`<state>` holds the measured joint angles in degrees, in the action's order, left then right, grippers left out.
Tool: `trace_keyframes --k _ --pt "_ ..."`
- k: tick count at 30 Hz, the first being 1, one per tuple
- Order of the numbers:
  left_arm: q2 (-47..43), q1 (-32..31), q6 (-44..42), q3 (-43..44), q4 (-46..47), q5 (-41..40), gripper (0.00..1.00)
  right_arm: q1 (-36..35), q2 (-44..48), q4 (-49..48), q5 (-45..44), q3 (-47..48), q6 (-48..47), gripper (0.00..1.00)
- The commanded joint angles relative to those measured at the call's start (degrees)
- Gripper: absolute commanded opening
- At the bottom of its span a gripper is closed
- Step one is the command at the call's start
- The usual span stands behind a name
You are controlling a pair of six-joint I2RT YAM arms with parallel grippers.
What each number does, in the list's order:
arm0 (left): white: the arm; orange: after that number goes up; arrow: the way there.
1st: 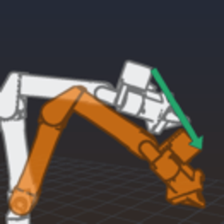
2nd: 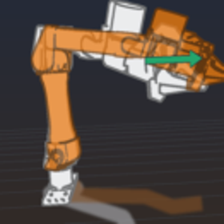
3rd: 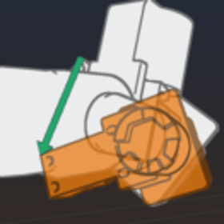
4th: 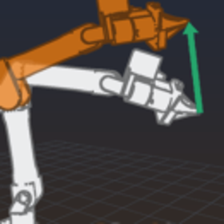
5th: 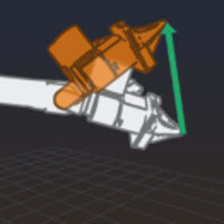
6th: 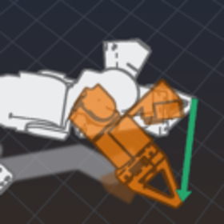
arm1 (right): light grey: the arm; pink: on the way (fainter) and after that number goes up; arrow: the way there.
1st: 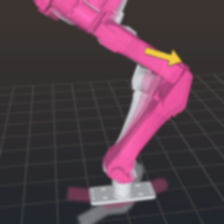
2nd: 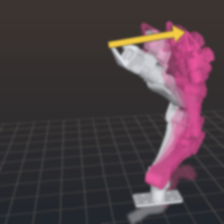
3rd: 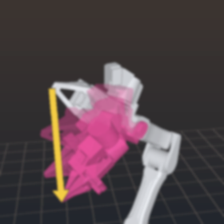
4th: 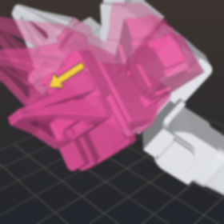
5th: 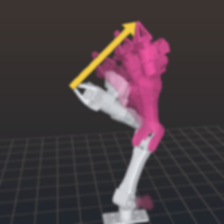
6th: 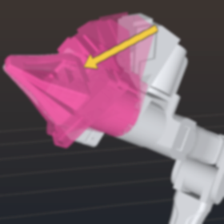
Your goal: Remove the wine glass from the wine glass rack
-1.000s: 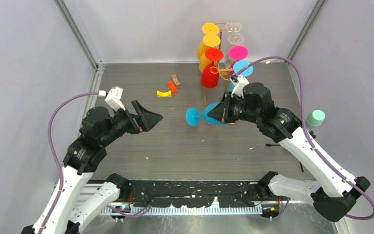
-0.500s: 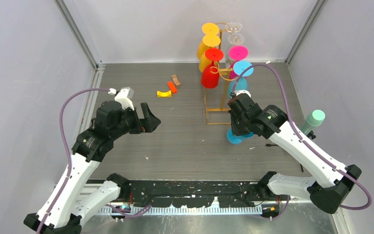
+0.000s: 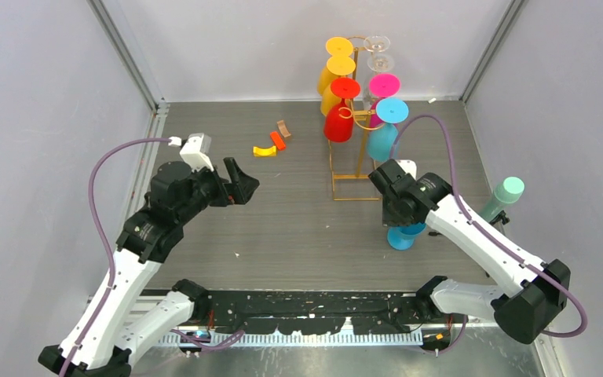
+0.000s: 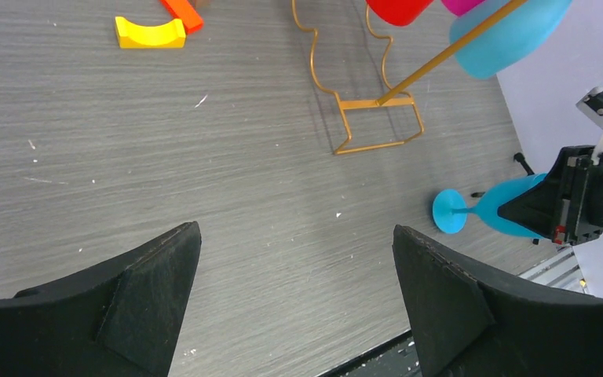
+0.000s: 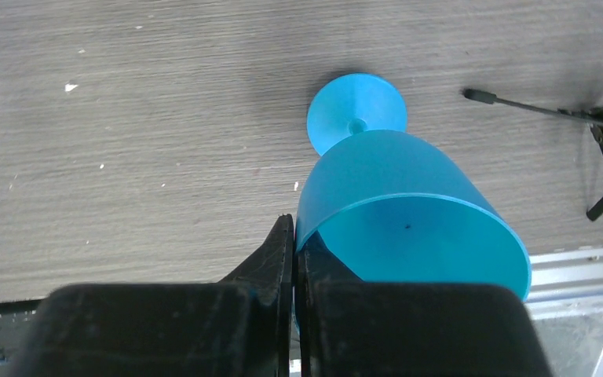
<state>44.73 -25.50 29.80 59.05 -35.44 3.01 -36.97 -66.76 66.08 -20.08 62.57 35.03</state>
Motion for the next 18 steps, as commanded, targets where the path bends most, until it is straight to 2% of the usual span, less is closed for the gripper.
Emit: trace_keyframes --k 1,8,14,18 --pt "-1.6 0.1 -0.1 -1.0 6.4 -1.6 0.95 3.4 1.8 0.2 -0.6 -1.6 3.1 0.00" --pt "-1.3 0.1 0.1 -1.6 5.6 -1.5 0.95 8.3 4.9 -0.3 4.5 -2.8 1.8 0.02" --pt "-0.7 0.1 0.0 -1.1 5.4 -1.0 0.95 9.3 4.9 0.3 0.1 -2.1 2.4 0.28" --pt "-0.6 0.1 -0.4 -1.1 5.5 -1.3 0.99 9.3 6.0 1.2 -4.6 0.8 2.5 0.39"
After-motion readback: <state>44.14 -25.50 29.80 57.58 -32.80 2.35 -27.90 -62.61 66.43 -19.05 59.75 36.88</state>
